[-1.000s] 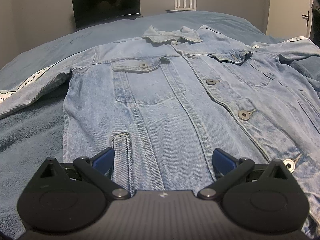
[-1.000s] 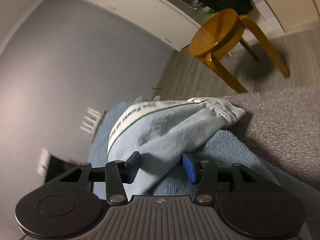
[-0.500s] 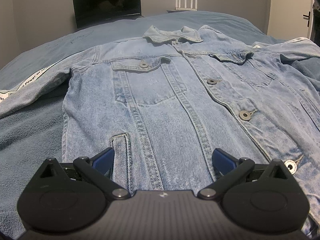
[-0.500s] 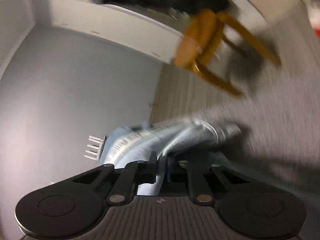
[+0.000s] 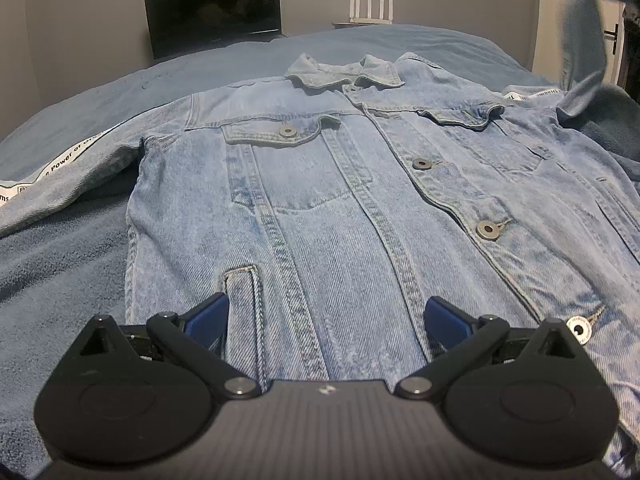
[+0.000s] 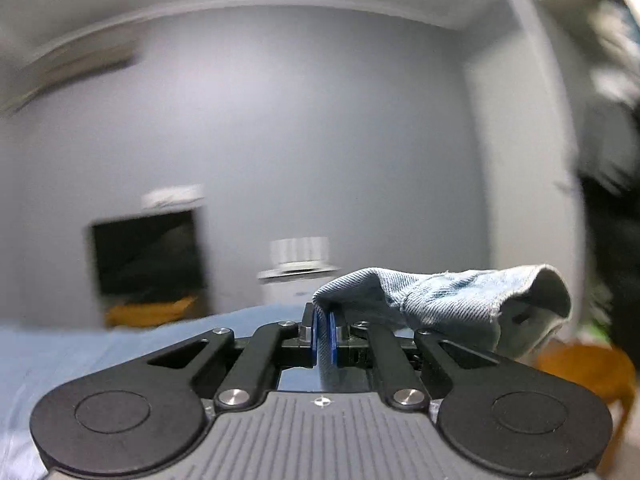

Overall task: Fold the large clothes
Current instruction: 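Grasp the jacket sleeve cuff with the right tool and fold it across the chest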

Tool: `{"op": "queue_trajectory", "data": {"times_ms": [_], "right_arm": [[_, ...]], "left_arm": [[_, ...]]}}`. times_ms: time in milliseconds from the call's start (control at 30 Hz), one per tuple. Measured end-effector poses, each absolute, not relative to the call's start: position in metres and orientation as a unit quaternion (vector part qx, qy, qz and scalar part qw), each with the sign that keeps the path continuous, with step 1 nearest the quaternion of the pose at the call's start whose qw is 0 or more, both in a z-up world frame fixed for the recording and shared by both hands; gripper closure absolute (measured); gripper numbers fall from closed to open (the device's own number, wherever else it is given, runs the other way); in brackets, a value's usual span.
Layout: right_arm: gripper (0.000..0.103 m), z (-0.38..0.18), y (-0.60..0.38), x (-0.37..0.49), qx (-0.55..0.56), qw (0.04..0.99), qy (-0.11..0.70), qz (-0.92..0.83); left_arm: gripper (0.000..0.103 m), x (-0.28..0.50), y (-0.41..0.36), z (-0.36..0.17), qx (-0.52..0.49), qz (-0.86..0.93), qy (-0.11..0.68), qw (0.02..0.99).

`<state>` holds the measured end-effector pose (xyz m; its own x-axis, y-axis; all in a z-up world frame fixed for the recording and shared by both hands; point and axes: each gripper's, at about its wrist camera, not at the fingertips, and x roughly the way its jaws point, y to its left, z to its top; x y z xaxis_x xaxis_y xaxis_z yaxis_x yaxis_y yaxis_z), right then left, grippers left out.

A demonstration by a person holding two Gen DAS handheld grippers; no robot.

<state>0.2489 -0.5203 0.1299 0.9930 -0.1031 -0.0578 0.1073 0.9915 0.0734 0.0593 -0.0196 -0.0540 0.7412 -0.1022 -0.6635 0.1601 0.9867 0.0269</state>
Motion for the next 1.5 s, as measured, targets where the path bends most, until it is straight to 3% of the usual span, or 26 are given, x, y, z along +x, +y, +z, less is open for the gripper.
{"op": "queue_trajectory", "data": {"times_ms": [167,367,433,467,567,600,733,900,1033,1200,1267,1300,1400,1500], "right_arm": [[0.097,0.1,-0.398,0.283,-0.05,0.994,0.071,0.06],[0.099,0.012,-0.277,0.298,-0.143,0.956,0.194,0.166],[0.095,-0.009,-0.25,0.294,-0.154,0.945,0.226,0.177],[0.089,-0.016,-0.244,0.291,-0.148,0.944,0.235,0.176],[0.046,-0.031,-0.248,0.277,-0.089,0.95,0.254,0.16],[0.044,-0.033,-0.256,0.279,-0.059,0.952,0.254,0.161],[0.044,-0.023,-0.278,0.281,0.011,0.956,0.262,0.129],[0.046,-0.014,-0.326,0.288,0.21,0.924,0.308,0.087],[0.046,-0.026,-0.359,0.277,0.317,0.907,0.276,0.018],[0.043,-0.041,-0.368,0.287,0.351,0.893,0.281,-0.003],[0.044,-0.043,-0.363,0.297,0.369,0.886,0.283,0.005],[0.05,-0.04,-0.358,0.302,0.366,0.888,0.277,0.01],[0.059,-0.022,-0.316,0.312,0.302,0.916,0.253,0.079],[0.053,-0.007,-0.265,0.304,0.21,0.921,0.269,0.187]], "left_arm": [[0.0,0.058,-0.017,-0.055,0.035,-0.074,0.35,0.933],[0.0,0.057,-0.015,-0.055,0.03,-0.076,0.351,0.933],[0.0,0.057,-0.015,-0.055,0.028,-0.077,0.351,0.933],[0.0,0.057,-0.015,-0.055,0.028,-0.078,0.351,0.933],[0.0,0.057,-0.015,-0.055,0.03,-0.077,0.351,0.933],[0.0,0.057,-0.016,-0.055,0.031,-0.077,0.351,0.933],[0.0,0.057,-0.016,-0.056,0.031,-0.077,0.351,0.933],[0.0,0.057,-0.016,-0.056,0.031,-0.077,0.351,0.933],[0.0,0.057,-0.016,-0.056,0.031,-0.077,0.351,0.933],[0.0,0.06,-0.014,-0.059,0.024,-0.075,0.356,0.931],[0.0,0.06,-0.011,-0.06,0.012,-0.079,0.356,0.931],[0.0,0.06,-0.009,-0.06,0.008,-0.08,0.355,0.931],[0.0,0.059,-0.01,-0.061,0.01,-0.081,0.352,0.932],[0.0,0.058,-0.009,-0.061,0.009,-0.082,0.351,0.933]]}}
